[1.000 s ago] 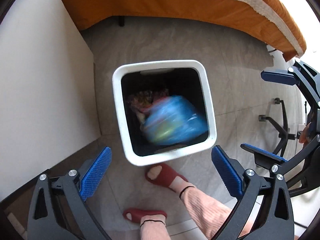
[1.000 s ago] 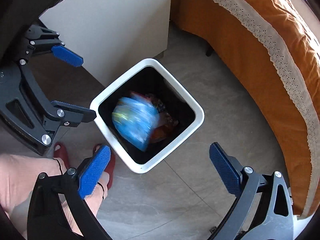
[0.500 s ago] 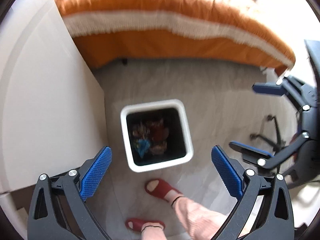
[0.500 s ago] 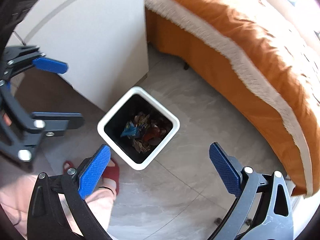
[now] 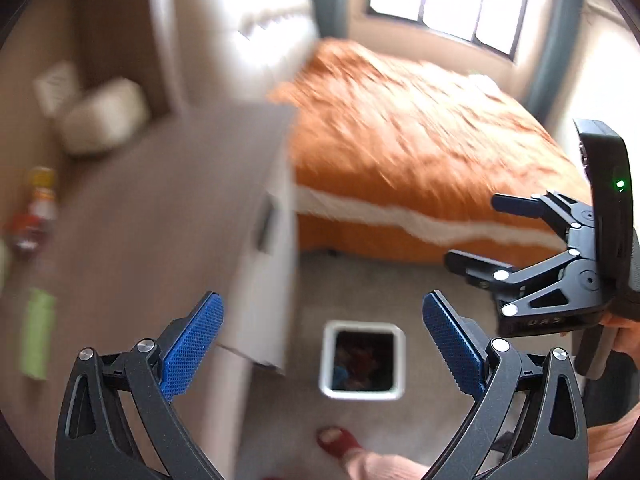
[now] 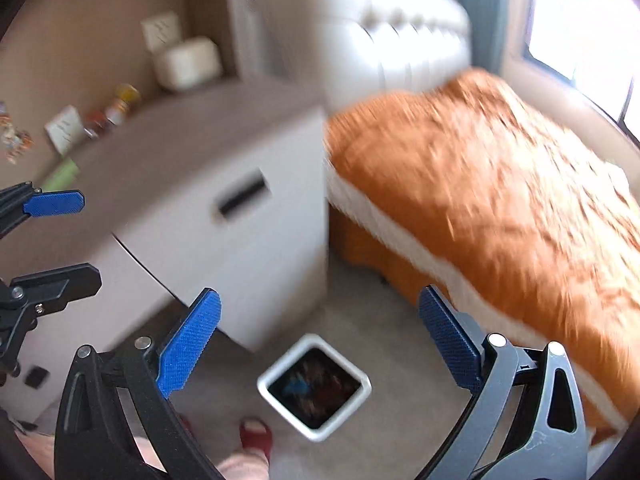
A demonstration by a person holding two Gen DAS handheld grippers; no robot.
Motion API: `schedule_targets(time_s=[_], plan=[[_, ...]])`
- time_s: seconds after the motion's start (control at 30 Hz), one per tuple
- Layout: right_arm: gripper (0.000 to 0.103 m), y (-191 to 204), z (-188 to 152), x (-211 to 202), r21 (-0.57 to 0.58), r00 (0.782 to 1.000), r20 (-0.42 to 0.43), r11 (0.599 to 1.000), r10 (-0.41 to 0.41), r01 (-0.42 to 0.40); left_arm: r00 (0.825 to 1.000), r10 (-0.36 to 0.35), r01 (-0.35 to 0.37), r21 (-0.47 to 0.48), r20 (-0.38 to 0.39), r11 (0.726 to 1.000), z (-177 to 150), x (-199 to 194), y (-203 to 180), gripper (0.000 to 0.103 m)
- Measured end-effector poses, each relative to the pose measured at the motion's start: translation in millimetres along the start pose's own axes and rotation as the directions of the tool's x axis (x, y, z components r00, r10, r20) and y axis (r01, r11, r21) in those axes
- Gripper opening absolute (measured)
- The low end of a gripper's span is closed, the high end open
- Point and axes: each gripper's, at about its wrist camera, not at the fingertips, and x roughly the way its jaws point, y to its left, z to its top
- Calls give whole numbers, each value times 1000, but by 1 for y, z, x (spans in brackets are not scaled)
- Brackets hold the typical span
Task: Collect trash
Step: 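Swing both open tools back toward the desk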
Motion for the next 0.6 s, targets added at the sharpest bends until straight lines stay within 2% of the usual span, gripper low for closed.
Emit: schedule_targets(time_s=[0.1,0.13,0.2,0.27,0.33,0.43,0.53,0.6], plan=[[99,22,34,-7,-58,995,61,995,83,-80,992,110,-108,-53,53,993,0,-23,34,98],[99,31,46,-6,-83,991,73,991,114,-107,984,172,-167,-95,52,981,-3,-31,52,98],[99,55,71,0,-152,980,87,975,179,-164,971,237,-231,-141,24,963,-4,-34,74,98],[99,78,90,6,-213,969,79,954,232,-211,942,334,-331,-176,-10,927,-14,-38,102,98],[99,104,109,11,-279,954,76,925,289,-258,915,399,-402,-189,-55,896,-23,-40,125,98],[99,150,130,18,-384,934,62,872,353,-304,897,430,-441,-230,-99,867,-34,-44,161,98],[99,194,144,28,-450,914,44,825,403,-342,892,438,-451,-270,-110,850,-39,-43,182,98],[99,219,150,36,-469,902,26,802,432,-370,899,424,-436,-287,-106,853,-42,-40,193,98]])
